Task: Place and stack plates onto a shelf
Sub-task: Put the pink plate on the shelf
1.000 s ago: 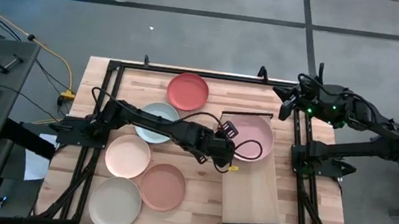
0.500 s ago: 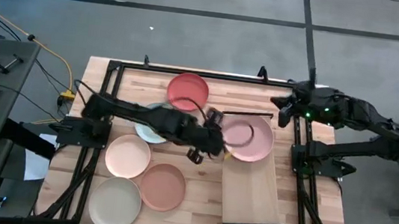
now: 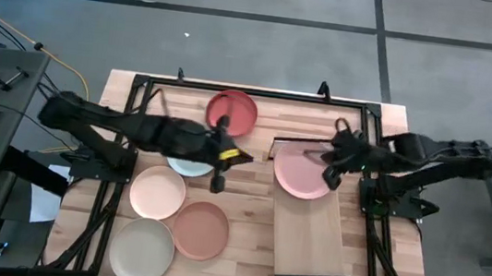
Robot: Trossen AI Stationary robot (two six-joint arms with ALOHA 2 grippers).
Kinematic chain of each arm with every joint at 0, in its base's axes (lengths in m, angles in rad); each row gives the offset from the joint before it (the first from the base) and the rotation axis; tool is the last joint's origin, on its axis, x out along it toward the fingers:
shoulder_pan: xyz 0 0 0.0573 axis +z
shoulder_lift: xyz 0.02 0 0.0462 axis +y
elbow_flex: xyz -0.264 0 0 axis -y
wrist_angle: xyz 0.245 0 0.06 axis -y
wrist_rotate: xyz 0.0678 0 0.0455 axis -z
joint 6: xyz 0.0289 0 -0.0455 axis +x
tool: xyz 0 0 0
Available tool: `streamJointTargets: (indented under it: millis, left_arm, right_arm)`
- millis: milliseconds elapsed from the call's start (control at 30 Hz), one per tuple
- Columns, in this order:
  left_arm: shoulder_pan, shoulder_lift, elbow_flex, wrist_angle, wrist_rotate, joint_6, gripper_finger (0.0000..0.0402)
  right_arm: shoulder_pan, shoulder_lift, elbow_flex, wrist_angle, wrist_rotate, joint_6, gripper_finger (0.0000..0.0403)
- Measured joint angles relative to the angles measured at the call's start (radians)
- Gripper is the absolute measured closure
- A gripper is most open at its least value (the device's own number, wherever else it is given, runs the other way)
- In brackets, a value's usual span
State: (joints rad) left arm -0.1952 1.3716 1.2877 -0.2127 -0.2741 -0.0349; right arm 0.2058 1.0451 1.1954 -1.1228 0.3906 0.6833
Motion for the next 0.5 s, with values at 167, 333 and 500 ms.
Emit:
streamJointTargets:
  millis: [167,333,500]
  left_arm:
    - [-0.03,-0.125,-0.25,0.251,-0.096,-0.147,0.04]
    - [-0.06,-0.171,-0.347,0.346,-0.206,-0.199,0.0401]
    - [-0.073,-0.176,-0.351,0.348,-0.207,-0.199,0.0401]
  right_arm:
    - [0.081,0.098,0.0,0.008,0.024,0.034,0.0402]
    - [0.113,0.204,0.0,0.011,-0.057,0.045,0.0403]
    - [0.113,0.19,0.0,0.038,-0.11,0.018,0.0403]
